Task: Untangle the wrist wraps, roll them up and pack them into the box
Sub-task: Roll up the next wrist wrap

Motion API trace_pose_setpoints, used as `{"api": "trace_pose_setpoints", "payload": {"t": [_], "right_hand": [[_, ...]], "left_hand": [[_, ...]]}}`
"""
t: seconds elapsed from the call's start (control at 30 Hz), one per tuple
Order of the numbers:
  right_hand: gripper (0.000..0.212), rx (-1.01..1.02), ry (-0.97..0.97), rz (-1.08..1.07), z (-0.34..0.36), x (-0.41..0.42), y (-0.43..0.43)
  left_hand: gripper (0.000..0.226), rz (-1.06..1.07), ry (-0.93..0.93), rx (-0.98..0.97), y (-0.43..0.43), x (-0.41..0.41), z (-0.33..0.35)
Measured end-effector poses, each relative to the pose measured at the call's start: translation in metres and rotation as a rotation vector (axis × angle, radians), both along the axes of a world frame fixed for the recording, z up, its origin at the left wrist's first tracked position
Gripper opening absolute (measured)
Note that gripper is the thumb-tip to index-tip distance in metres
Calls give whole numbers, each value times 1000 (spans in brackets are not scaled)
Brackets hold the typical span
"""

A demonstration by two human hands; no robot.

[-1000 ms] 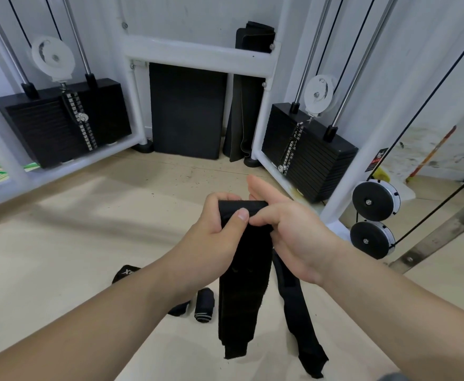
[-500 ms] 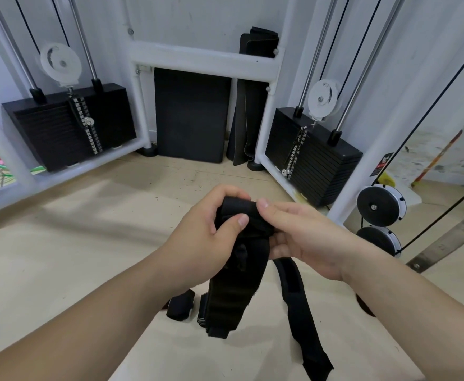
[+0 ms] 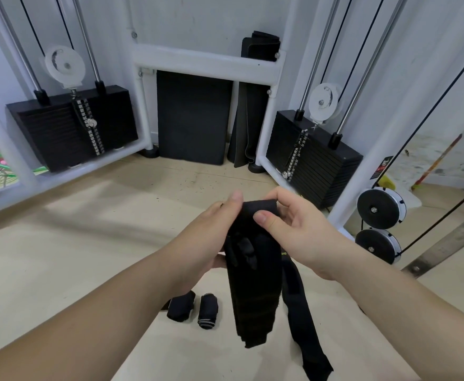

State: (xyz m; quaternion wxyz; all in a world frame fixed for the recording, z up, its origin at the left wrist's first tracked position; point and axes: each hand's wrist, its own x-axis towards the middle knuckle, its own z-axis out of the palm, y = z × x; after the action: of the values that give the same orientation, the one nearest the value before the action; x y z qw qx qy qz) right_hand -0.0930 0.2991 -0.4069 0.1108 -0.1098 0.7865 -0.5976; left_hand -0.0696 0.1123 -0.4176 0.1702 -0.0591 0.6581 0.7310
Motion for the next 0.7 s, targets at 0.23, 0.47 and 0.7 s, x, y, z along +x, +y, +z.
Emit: {"api": "trace_pose_setpoints", "payload": {"t": [0.23,0.47,0.7], "right_hand": [[29,-84,-148,-16,2,2,-3],[67,-129,-475,85,4,-3,1],[41,-220,-435,47,-2,-3,1]], "left_hand": [[23,72,265,-137,-5,0,-3],[10,53,461,-283,-4,8,-1],[25,-51,374,-229,-6,9,-1]]}}
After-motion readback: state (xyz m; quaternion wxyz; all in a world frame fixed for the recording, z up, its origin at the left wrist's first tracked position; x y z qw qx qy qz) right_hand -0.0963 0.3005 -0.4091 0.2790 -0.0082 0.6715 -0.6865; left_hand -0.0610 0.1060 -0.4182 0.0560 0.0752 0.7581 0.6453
